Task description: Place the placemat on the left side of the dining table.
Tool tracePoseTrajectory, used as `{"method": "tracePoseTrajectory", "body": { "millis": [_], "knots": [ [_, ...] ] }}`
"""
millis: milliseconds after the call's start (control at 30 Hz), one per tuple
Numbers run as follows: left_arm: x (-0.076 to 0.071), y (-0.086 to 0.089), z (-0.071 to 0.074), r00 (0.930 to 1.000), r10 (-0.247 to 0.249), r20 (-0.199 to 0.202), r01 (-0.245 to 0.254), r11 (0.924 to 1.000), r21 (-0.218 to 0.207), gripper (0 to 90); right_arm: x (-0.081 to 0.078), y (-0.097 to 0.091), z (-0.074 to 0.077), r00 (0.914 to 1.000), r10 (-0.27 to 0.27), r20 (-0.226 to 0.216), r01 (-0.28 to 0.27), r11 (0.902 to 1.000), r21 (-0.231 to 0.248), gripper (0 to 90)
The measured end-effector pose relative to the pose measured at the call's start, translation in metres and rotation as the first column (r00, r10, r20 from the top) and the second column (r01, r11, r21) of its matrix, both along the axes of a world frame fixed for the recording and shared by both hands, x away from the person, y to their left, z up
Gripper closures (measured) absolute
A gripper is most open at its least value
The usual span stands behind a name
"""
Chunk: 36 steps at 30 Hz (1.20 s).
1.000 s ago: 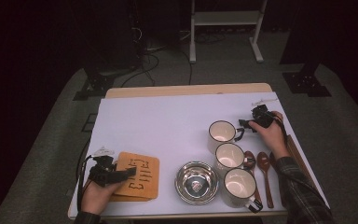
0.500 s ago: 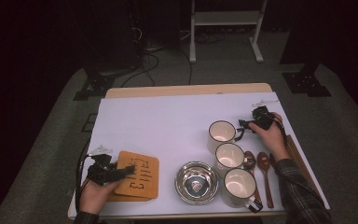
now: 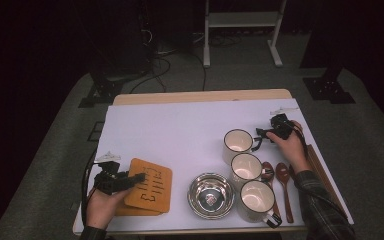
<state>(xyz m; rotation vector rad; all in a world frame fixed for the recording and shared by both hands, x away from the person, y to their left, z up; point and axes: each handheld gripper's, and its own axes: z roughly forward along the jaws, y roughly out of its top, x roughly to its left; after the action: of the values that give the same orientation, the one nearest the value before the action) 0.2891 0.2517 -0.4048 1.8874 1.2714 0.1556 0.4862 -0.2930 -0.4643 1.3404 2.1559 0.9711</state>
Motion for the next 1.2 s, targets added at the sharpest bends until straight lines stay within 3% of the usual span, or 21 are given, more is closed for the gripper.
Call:
{"method": "tracePoseTrajectory", "body": {
  "millis": [367,533,733,1000,1200],
  "knots": [
    [0.0,-0.004,0.008,0.9978,-0.044,0.049,0.046,0.9981,-0.042,67.2,-0.001,0.0,0.0,1.0,0.0,0.005,0.0,1.0,-0.001,22.1],
    [0.002,-0.005,0.01,0.9974,-0.05,0.051,0.055,0.9937,-0.097,71.2,-0.001,0.0,0.0,1.0,0.0,0.006,0.0,1.0,0.0,22.1],
    [0.007,-0.011,0.013,0.9956,-0.07,0.061,0.078,0.9883,-0.131,75.3,0.0,0.0,-0.001,1.0,0.001,0.006,-0.001,1.0,0.0,22.1],
    [0.011,-0.019,0.02,0.9918,-0.095,0.085,0.106,0.9862,-0.127,78.5,-0.001,0.0,-0.001,1.0,0.001,0.006,-0.001,1.0,0.0,22.1],
    [0.017,-0.029,0.024,0.9874,-0.123,0.099,0.137,0.9803,-0.142,81.0,-0.001,0.0,-0.001,1.0,0.001,0.006,-0.001,1.0,0.0,22.1]
  ]
}}
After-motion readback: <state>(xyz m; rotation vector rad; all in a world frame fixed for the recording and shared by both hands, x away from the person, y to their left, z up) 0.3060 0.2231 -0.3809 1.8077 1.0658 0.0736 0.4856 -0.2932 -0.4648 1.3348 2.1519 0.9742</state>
